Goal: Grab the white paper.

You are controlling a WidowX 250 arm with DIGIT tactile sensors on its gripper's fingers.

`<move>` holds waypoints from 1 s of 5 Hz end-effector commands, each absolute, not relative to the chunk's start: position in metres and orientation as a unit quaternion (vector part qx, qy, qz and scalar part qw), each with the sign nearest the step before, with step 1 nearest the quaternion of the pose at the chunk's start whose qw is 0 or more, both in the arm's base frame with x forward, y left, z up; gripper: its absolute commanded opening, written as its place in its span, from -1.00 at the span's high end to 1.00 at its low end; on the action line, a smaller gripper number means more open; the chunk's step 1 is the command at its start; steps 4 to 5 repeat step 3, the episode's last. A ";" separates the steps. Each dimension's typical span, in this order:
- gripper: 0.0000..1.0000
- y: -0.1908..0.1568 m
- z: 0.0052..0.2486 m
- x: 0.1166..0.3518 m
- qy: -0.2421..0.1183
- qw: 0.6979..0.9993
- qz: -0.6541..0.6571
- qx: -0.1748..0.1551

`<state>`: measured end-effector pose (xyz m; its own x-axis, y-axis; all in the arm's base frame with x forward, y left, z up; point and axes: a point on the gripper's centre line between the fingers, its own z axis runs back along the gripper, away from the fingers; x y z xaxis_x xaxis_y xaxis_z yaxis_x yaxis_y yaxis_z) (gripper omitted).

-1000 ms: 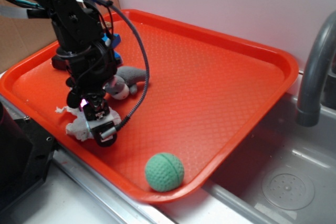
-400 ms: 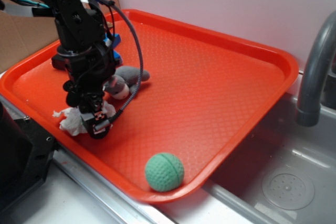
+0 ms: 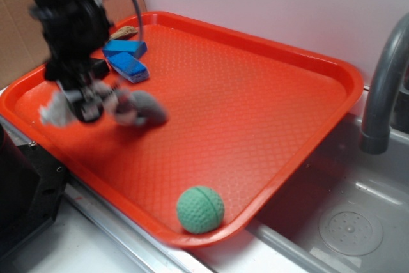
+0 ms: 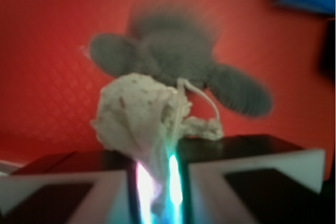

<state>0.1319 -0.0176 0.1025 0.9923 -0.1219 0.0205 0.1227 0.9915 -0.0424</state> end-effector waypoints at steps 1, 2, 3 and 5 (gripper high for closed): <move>1.00 0.024 0.206 0.142 -0.082 0.995 0.050 -0.040; 1.00 0.043 0.233 0.156 -0.093 0.990 0.108 -0.020; 1.00 0.055 0.232 0.171 -0.069 0.989 0.126 -0.027; 1.00 0.055 0.232 0.171 -0.069 0.989 0.126 -0.027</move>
